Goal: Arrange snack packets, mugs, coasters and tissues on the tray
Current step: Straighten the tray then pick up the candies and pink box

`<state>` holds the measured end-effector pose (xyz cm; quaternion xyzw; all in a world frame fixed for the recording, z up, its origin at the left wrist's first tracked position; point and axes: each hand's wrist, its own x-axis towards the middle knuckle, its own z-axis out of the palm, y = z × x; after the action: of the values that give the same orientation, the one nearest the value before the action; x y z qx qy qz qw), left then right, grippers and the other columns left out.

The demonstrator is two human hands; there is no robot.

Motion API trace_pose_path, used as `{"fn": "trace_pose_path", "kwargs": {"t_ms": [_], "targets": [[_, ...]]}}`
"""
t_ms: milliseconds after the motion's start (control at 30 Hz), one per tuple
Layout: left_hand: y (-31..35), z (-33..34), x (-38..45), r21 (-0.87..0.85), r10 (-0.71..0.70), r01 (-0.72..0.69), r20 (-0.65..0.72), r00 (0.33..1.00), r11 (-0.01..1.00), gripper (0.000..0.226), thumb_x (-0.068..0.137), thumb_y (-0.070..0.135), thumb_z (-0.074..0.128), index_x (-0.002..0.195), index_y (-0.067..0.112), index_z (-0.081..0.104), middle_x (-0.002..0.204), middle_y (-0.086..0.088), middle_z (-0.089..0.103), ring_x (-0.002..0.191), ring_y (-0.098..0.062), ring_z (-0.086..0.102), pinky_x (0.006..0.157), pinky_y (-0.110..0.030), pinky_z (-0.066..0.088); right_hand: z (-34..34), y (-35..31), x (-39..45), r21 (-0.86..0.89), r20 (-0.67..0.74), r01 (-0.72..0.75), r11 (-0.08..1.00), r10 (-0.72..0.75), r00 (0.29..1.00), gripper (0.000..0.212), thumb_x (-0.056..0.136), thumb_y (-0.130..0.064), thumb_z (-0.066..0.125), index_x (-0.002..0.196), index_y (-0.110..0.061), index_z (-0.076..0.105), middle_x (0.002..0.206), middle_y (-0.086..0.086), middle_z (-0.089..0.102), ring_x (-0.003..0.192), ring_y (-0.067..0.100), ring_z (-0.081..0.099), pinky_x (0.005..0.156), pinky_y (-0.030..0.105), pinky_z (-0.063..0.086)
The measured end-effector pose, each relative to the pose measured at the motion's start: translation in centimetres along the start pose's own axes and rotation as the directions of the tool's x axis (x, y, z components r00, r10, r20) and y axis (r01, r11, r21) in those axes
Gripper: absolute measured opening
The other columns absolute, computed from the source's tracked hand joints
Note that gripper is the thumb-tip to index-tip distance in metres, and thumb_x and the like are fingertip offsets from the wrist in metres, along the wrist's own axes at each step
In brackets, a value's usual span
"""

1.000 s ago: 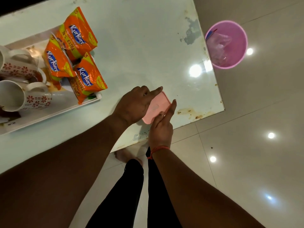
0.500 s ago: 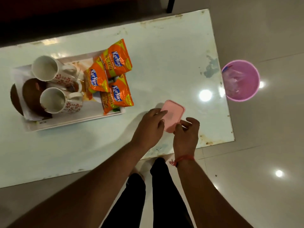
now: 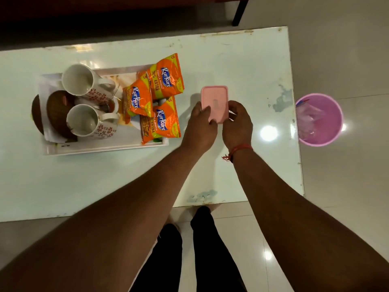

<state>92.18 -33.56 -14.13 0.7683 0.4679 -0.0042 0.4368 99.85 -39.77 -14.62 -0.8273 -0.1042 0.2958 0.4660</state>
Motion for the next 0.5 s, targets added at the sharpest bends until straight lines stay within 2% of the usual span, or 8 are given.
{"fn": "trace_pose_path", "kwargs": {"t_ms": [100, 233, 367, 433, 500], "targets": [[-0.3, 0.0, -0.4, -0.043, 0.037, -0.036, 0.019, 0.999, 0.998, 0.052, 0.097, 0.009, 0.046, 0.149, 0.007, 0.035, 0.159, -0.013, 0.025, 0.145, -0.029, 0.027, 0.112, -0.029, 0.026, 0.1, 0.0, 0.2, -0.022, 0.006, 0.011, 1.000, -0.011, 1.000, 0.043, 0.088, 0.005, 0.047, 0.121, -0.018, 0.063, 0.111, -0.010, 0.063, 0.106, 0.013, 0.063, 0.086, 0.014, 0.050], [-0.6, 0.8, -0.4, 0.098, 0.034, -0.035, 0.006, 0.999, 0.995, 0.050, 0.101, 0.012, 0.045, 0.149, 0.008, 0.034, 0.162, -0.014, 0.019, 0.148, -0.030, 0.025, 0.117, -0.035, 0.027, 0.0, 0.1, 0.2, -0.049, 0.026, 0.023, 0.999, -0.022, 0.999, 0.044, 0.088, 0.006, 0.046, 0.122, -0.017, 0.062, 0.110, -0.010, 0.061, 0.107, 0.014, 0.062, 0.085, 0.014, 0.048], [-0.8, 1.0, -0.2, 0.117, 0.040, -0.040, 0.006, 0.999, 0.992, 0.049, 0.101, 0.012, 0.046, 0.149, 0.009, 0.035, 0.162, -0.013, 0.019, 0.148, -0.030, 0.025, 0.116, -0.034, 0.028, 0.0, 0.2, 0.3, -0.046, 0.027, 0.031, 0.998, -0.030, 0.999, 0.044, 0.089, 0.006, 0.047, 0.123, -0.017, 0.062, 0.111, -0.010, 0.061, 0.110, 0.016, 0.063, 0.085, 0.013, 0.048], [-0.7, 0.8, -0.4, 0.153, 0.043, -0.045, 0.017, 0.999, 0.987, 0.050, 0.101, 0.013, 0.047, 0.149, 0.010, 0.034, 0.162, -0.014, 0.018, 0.148, -0.032, 0.024, 0.116, -0.035, 0.029, 0.0, 0.4, 0.3, -0.060, 0.033, 0.033, 0.998, -0.032, 0.999, 0.042, 0.091, 0.004, 0.049, 0.127, -0.016, 0.060, 0.119, -0.007, 0.063, 0.115, 0.017, 0.061, 0.091, 0.017, 0.050], [-0.7, 0.5, -0.5, 0.208, 0.049, -0.052, 0.020, 0.999, 0.977, 0.052, 0.101, 0.016, 0.048, 0.150, 0.012, 0.032, 0.163, -0.015, 0.016, 0.147, -0.035, 0.025, 0.115, -0.036, 0.031, -0.1, 0.6, 0.3, -0.092, 0.024, 0.032, 0.995, -0.030, 0.999, 0.044, 0.096, -0.003, 0.053, 0.137, -0.017, 0.054, 0.136, -0.002, 0.059, 0.125, 0.017, 0.054, 0.106, 0.031, 0.047]]}}
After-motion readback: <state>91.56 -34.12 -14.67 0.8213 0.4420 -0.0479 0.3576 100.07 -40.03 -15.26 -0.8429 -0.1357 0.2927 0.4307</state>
